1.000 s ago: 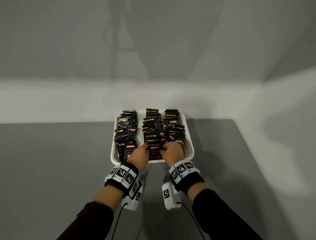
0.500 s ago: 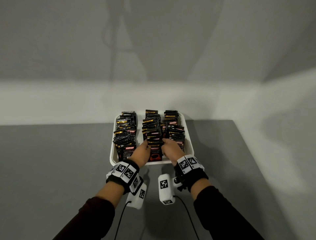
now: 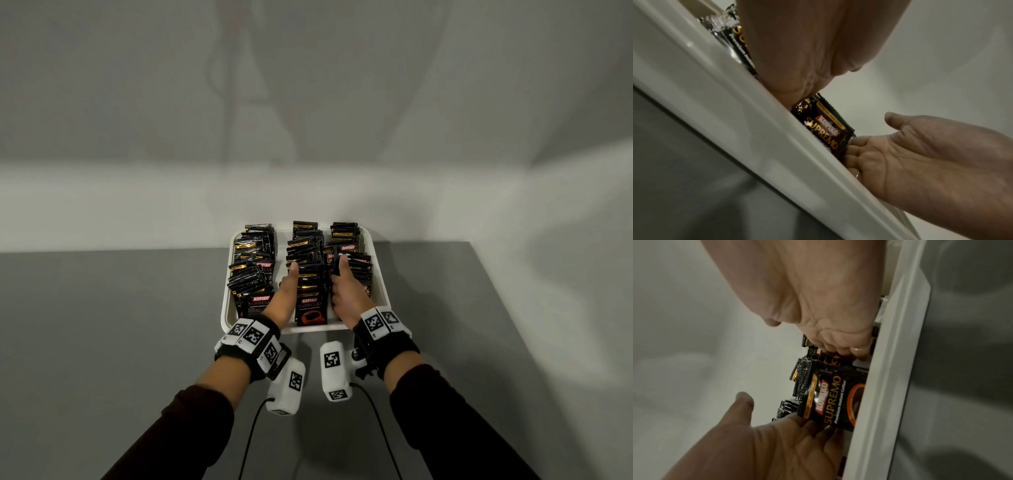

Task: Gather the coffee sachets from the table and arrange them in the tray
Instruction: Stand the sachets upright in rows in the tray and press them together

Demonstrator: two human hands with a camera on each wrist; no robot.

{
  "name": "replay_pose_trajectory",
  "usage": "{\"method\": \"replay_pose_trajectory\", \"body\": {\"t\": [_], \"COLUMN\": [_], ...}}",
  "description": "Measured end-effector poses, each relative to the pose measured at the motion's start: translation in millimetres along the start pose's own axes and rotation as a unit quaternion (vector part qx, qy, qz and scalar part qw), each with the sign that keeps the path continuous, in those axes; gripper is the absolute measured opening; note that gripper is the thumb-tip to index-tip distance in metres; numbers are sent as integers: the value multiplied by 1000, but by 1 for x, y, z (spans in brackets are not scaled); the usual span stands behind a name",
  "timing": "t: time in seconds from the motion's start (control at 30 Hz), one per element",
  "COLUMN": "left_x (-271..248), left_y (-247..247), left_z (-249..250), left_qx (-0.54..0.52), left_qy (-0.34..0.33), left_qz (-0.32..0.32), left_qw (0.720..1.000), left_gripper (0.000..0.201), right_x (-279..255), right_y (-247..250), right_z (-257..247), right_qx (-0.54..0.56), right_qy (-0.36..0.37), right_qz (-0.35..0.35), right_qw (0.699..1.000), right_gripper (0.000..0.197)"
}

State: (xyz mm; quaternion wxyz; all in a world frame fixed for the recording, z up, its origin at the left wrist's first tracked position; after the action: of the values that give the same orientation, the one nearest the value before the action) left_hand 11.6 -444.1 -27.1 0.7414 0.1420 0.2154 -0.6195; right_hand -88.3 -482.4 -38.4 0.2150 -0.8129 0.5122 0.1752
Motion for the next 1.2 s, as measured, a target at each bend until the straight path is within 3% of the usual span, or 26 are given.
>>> {"method": "replay_pose_trajectory", "body": {"t": [0.13, 0.23, 0.33, 0.5, 0.67, 0.97, 1.2], "left_x": [6, 8, 9, 17, 20, 29, 35], "left_y": [-12, -6, -9, -7, -14, -11, -14], "left_z": [0, 1, 5, 9, 9, 21, 20], "left_qx": [-157, -110, -130, -164, -216, -255, -253], "left_qy": [7, -7, -10, -13, -19, -34, -1], "left_qz": [-50, -47, -84, -62, -69, -48, -51], "left_qw": [986, 993, 988, 985, 974, 965, 966], "left_gripper": [71, 80, 91, 81, 76, 76, 79], "right_x": [-3, -6, -3, 3, 5, 13, 21], "right_y": [-11, -11, -8, -7, -16, -1, -2], "right_z": [1, -1, -3, -6, -2, -14, -17], "right_qx": [15, 11, -20, -28, -2, -42, -38], "right_qy": [-24, -34, -27, -6, -16, -2, 21], "right_qz": [-74, -80, -58, -37, -64, -31, -28], "right_qw": [997, 996, 998, 999, 998, 999, 999], "right_gripper": [90, 94, 90, 86, 79, 82, 77]}}
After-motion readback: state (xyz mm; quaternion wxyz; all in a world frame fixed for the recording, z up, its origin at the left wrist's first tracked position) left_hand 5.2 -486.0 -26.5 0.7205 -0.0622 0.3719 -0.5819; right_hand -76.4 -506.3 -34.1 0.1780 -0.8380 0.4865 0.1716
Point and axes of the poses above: each hand's wrist, its own x-axis towards the middle knuckle, its own y-axis out of the back of the hand, z = x × y, the point moved 8 cm from there along x, towards the middle knuckle, and after that the axes turned 12 degrees about -x, right-handed, at the moved point
